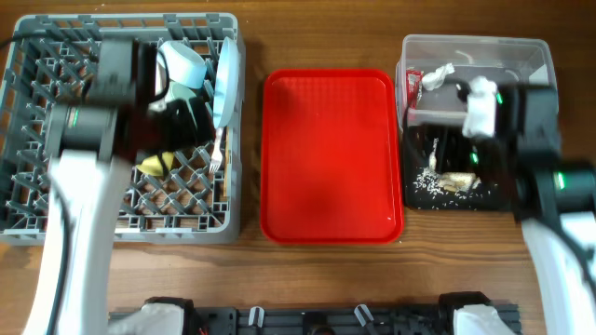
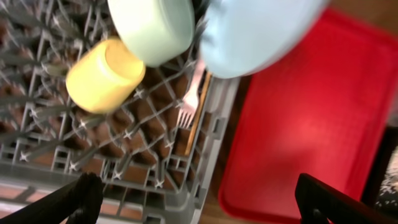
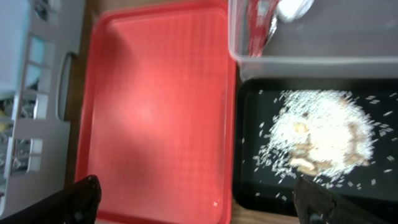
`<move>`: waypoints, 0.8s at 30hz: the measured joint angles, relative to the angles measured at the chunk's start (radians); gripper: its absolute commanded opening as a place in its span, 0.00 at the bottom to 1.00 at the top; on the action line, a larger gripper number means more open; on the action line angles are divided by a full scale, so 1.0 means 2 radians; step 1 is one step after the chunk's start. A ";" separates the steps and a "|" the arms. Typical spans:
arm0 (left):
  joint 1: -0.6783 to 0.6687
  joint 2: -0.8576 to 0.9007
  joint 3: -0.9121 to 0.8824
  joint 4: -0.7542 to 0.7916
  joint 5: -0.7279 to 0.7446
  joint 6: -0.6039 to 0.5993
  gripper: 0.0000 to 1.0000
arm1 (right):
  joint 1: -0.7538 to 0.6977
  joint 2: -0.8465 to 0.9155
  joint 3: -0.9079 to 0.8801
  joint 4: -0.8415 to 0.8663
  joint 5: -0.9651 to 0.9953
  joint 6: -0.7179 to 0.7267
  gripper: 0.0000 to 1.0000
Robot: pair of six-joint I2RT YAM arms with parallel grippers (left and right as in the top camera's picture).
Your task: Sort waste into correct bins and load items into the dishwasher rack
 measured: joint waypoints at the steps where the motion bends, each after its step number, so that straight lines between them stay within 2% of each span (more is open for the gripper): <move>1: -0.004 -0.035 -0.024 0.020 -0.004 0.000 1.00 | 0.000 -0.028 -0.019 0.009 0.004 0.000 1.00; 7: -0.008 -0.233 -0.181 0.120 -0.017 0.000 1.00 | 0.000 -0.175 -0.096 0.051 0.030 0.000 1.00; 13: -0.008 -0.396 -0.286 0.146 -0.022 0.000 1.00 | 0.000 -0.244 -0.104 0.047 0.062 -0.002 1.00; 18: -0.008 -0.448 -0.300 0.146 -0.023 0.000 1.00 | 0.000 -0.245 -0.104 0.042 0.072 -0.002 1.00; 24: -0.008 -0.455 -0.300 0.116 -0.023 0.000 1.00 | 0.000 -0.245 -0.105 0.035 0.075 -0.002 1.00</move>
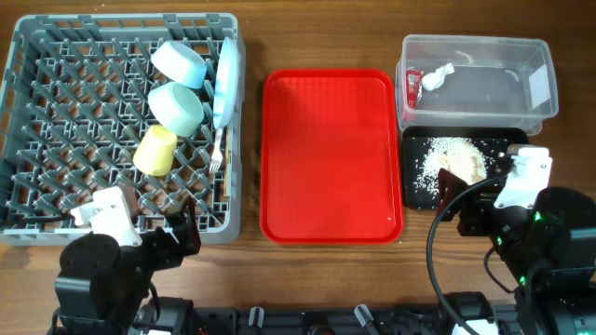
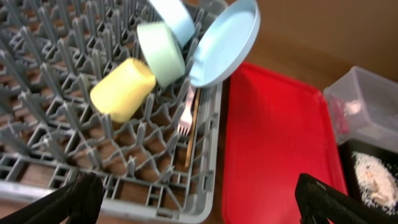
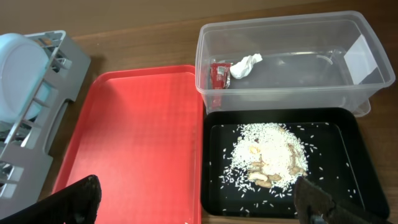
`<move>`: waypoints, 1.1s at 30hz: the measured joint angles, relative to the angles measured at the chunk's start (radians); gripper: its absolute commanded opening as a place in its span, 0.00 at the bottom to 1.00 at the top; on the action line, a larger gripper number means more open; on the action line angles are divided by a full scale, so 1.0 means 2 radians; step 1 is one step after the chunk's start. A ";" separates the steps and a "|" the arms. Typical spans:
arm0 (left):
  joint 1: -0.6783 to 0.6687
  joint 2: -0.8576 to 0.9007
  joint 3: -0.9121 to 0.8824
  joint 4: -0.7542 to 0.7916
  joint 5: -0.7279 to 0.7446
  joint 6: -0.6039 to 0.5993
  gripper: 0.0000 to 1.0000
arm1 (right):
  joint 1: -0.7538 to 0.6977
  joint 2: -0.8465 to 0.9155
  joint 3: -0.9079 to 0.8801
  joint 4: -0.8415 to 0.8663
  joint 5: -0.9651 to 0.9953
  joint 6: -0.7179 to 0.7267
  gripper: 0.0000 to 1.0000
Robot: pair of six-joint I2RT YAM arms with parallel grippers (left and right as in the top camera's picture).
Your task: Sort waste into correct bins and load items into the dishwasher rack
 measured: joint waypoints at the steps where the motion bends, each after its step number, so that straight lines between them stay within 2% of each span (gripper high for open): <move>1: 0.000 0.000 0.000 -0.007 0.000 0.000 1.00 | 0.000 0.000 0.000 0.000 0.000 0.000 1.00; 8: 0.000 0.000 0.000 -0.047 0.000 0.000 1.00 | 0.000 0.000 0.000 -0.001 0.000 0.000 1.00; 21: 0.000 0.000 -0.001 -0.052 0.000 0.000 1.00 | 0.000 -0.009 -0.002 -0.007 0.004 -0.001 1.00; 25: 0.000 0.000 -0.001 -0.053 0.000 0.000 1.00 | 0.000 -0.053 -0.012 0.002 0.011 -0.009 1.00; 27: 0.000 0.000 -0.001 -0.053 0.000 0.000 1.00 | 0.000 -0.092 -0.033 0.032 0.013 -0.017 1.00; 32: 0.000 0.000 -0.002 -0.053 0.000 0.000 1.00 | 0.000 -0.173 -0.114 0.101 0.013 -0.023 1.00; 33: 0.000 0.000 -0.002 -0.053 0.000 0.000 1.00 | 0.000 -0.205 -0.158 0.130 0.013 -0.022 1.00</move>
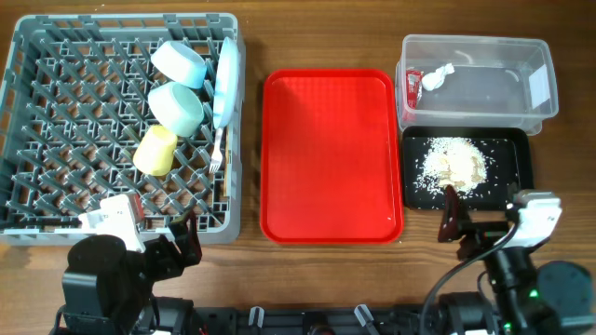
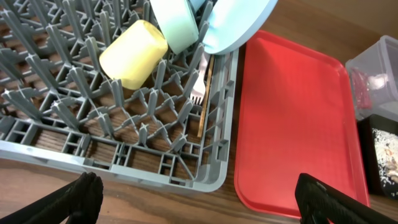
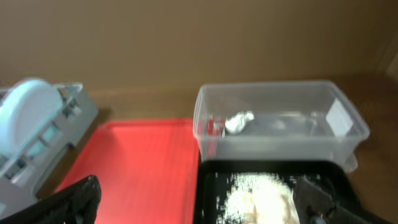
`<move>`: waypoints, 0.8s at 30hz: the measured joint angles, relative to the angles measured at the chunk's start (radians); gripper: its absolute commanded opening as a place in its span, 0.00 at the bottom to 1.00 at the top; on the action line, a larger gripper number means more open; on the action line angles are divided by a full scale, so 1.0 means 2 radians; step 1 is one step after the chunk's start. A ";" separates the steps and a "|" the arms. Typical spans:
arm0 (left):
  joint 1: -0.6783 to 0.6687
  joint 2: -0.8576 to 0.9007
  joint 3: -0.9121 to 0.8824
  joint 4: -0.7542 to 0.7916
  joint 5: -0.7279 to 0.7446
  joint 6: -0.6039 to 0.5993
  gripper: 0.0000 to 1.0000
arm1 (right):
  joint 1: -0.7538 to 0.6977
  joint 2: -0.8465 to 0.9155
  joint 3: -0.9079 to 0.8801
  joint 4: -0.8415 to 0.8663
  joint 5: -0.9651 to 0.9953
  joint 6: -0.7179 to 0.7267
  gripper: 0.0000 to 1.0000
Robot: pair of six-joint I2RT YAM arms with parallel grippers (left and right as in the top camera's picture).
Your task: Sort waste into correct bins and load items into the dishwasher rack
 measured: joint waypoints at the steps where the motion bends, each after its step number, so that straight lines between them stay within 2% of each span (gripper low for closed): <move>1: 0.000 0.000 0.000 0.000 0.000 0.000 1.00 | 0.000 -0.017 -0.028 0.033 -0.001 0.000 1.00; 7: 0.000 0.000 0.000 0.000 0.000 0.000 1.00 | 0.000 -0.090 -0.164 0.224 -0.002 0.000 1.00; 14: 0.000 0.000 0.000 0.000 0.000 0.000 1.00 | 0.000 -0.097 -0.270 0.389 -0.004 0.000 1.00; 18: 0.000 0.000 0.000 0.000 0.000 0.000 1.00 | 0.000 -0.097 -0.317 0.436 -0.004 0.000 1.00; 24: 0.000 0.000 0.000 0.000 0.000 0.000 1.00 | 0.000 -0.097 -0.345 0.433 -0.004 -0.001 1.00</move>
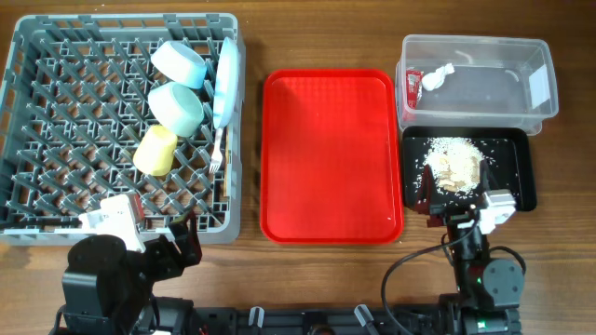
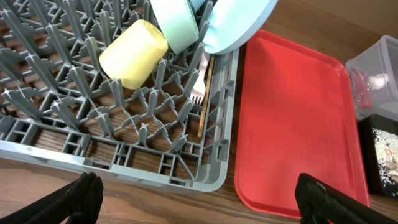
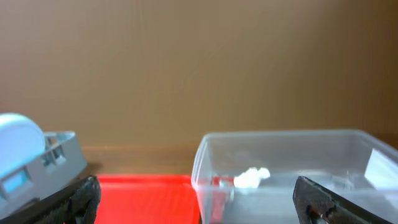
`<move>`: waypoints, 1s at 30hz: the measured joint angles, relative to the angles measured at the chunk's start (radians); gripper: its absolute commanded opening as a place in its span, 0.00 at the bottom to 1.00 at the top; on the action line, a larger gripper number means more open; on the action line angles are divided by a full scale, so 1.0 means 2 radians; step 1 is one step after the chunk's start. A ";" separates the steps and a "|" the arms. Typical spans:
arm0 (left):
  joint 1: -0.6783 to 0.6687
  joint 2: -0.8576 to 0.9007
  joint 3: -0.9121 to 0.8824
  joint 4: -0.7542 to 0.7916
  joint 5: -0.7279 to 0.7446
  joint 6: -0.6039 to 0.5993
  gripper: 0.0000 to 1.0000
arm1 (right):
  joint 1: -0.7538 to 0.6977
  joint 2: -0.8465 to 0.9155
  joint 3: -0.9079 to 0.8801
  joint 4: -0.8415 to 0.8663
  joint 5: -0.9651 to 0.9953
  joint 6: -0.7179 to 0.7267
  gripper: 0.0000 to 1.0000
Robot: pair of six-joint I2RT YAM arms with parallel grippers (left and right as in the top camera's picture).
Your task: Sort waste into correct bins and load items into the dishwasher rack
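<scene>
The grey dishwasher rack point(image 1: 56, 200) on the left holds a blue bowl point(image 1: 178, 62), a green bowl point(image 1: 179, 107), a yellow cup point(image 1: 155, 150), an upright blue plate point(image 1: 224, 82) and a fork point(image 1: 216, 154). The red tray point(image 1: 332, 154) is bare. A red packet point(image 1: 413, 89) and white crumpled paper point(image 1: 435, 75) lie in the clear bin point(image 1: 540, 65). Rice scraps point(image 1: 453, 162) lie in the black bin point(image 1: 523, 177). My left gripper point(image 2: 199, 200) is open, empty, at the rack's near edge. My right gripper point(image 3: 199, 198) is open, empty, near the black bin's front.
The yellow cup point(image 2: 133, 54), fork point(image 2: 199, 87) and tray point(image 2: 292, 124) show in the left wrist view. The right wrist view looks level across the clear bin point(image 3: 292, 168) to a brown wall. Both arm bases sit at the near table edge.
My right arm has shifted left and a little toward the black bin, and its camera now looks level at the wall instead of down on the bins. The left arm has not moved.
My left gripper was open over the rack's dishes and my right open over the bins. Both arms then stood back at the near table edge, open and empty. The right arm has since folded lower and moved left; the rack, tray and bins kept their contents.
</scene>
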 measured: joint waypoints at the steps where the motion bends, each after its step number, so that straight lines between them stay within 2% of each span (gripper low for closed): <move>1: 0.000 0.000 0.000 0.000 0.000 0.000 1.00 | 0.000 0.000 -0.001 -0.009 0.000 -0.001 1.00; 7: 0.000 0.000 0.000 0.000 0.000 0.000 1.00 | 0.000 -0.001 -0.003 -0.064 -0.019 -0.001 1.00; 30: 0.000 0.000 0.000 0.000 0.000 0.000 1.00 | 0.000 -0.001 -0.003 -0.067 -0.032 -0.026 1.00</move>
